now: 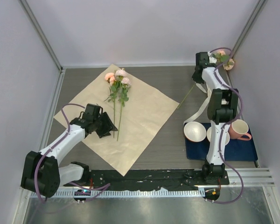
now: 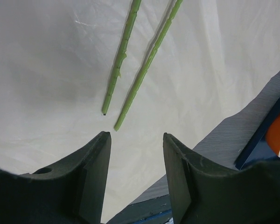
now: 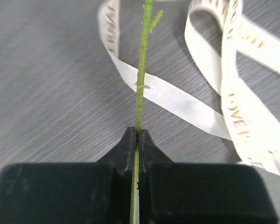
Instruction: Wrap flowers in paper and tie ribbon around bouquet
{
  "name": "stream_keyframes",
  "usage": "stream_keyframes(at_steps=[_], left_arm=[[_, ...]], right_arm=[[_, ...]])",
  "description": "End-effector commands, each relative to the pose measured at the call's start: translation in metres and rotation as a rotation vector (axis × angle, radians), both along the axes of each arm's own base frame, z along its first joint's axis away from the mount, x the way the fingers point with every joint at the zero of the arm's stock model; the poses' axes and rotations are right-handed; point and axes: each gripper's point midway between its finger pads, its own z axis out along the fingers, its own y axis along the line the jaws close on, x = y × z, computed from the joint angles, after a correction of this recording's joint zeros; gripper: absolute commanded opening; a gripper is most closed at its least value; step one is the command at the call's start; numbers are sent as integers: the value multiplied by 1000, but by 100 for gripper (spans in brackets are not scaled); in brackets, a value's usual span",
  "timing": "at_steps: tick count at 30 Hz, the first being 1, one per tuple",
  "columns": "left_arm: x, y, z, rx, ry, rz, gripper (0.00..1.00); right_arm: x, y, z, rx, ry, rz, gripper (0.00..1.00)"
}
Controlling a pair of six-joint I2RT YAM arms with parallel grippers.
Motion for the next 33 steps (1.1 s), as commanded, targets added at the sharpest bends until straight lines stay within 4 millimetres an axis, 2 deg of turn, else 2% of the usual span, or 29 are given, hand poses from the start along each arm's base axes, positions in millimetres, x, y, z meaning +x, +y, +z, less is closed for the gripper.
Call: stream_keyframes(at_steps=[1, 4, 5, 6, 7, 8, 9, 10, 12, 13, 15, 16, 19, 20, 23, 26, 28, 29, 31, 33], left_arm=[[13, 3, 9, 7, -53, 1, 52], [24, 8, 3, 14, -52, 29, 48], [25, 9, -4, 16, -23, 42, 46], [29, 8, -4, 10, -29, 46, 41], [30, 6, -5, 0, -24, 44, 39], [30, 6, -8, 0, -15, 48, 37], [30, 5, -13, -8, -6, 53, 33], [30, 2, -15, -22, -2, 53, 33], [29, 1, -24, -31, 15, 57, 31], [28, -1, -27, -37, 21, 57, 30], [26, -2, -34, -39, 36, 57, 28], [25, -3, -37, -39, 41, 57, 28], [22, 0, -46, -22, 54, 65, 28], [21, 0, -47, -21, 56, 66, 28], [17, -2, -55, -26, 68, 69, 28], [14, -6, -60, -40, 76, 67, 28], [13, -13, -59, -61, 74, 49, 27], [13, -15, -55, -72, 70, 50, 26], [12, -20, -48, -91, 52, 39, 27], [9, -15, -35, -78, 29, 47, 28]], right_arm=[[19, -11, 223, -101, -475, 38, 0], [2, 16, 275, -41, -563, 136, 0], [-14, 28, 302, -46, -610, 169, 0], [-24, 62, 313, -52, -627, 231, 0], [-34, 78, 310, -75, -611, 265, 0], [-49, 93, 332, -66, -662, 294, 0], [-61, 135, 334, -10, -676, 389, 0], [-68, 153, 321, 38, -659, 419, 0], [-85, 190, 325, 119, -683, 490, 0], [-97, 222, 314, 161, -661, 548, 0], [-106, 254, 306, 188, -654, 605, 0], [-121, 287, 301, 207, -642, 673, 0], [-132, 329, 284, 219, -603, 746, 0], [-143, 349, 278, 228, -586, 785, 0], [-158, 384, 265, 259, -561, 841, 0], [-164, 413, 251, 291, -531, 885, 0], [-172, 431, 250, 314, -525, 920, 0], [-171, 438, 236, 310, -497, 925, 0], [-172, 448, 231, 320, -490, 938, 0], [-170, 460, 214, 323, -459, 952, 0]])
